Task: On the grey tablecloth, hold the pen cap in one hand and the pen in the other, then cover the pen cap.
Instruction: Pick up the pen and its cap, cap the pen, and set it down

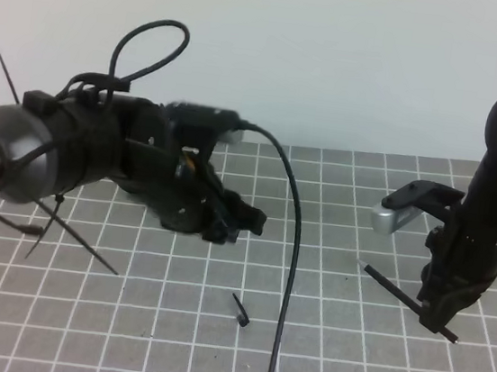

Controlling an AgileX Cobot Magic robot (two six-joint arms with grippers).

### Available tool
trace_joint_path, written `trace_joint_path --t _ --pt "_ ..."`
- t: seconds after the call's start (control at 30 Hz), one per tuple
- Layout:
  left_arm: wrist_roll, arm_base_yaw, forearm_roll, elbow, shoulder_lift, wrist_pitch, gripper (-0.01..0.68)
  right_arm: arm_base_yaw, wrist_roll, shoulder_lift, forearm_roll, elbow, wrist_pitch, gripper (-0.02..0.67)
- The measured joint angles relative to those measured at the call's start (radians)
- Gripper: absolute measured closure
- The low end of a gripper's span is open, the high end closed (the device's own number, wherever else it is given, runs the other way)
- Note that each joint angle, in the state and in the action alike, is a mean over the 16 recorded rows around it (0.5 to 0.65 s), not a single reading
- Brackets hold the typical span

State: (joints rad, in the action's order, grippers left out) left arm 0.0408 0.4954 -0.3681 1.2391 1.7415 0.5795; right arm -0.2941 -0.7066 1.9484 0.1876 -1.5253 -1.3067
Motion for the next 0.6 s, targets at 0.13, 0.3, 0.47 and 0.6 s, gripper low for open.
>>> trace_joint_path --t 0.13,0.3,0.47,0.6 --pt "-0.193 0.005 0.021 0.022 0.025 0.075 0.405 0.000 0.002 0.000 0.011 0.000 0.000 0.652" --pt "-0.328 0.029 0.015 0.027 0.062 0.111 0.356 0.000 0.008 0.000 0.008 0.000 0.000 0.652" --pt "-0.410 0.073 0.018 0.028 0.104 0.115 0.272 0.001 0.040 0.000 -0.022 0.000 0.000 0.652" --pt "-0.461 0.110 0.043 0.028 0.132 0.112 0.205 0.001 0.075 0.000 -0.056 0.000 0.001 0.652"
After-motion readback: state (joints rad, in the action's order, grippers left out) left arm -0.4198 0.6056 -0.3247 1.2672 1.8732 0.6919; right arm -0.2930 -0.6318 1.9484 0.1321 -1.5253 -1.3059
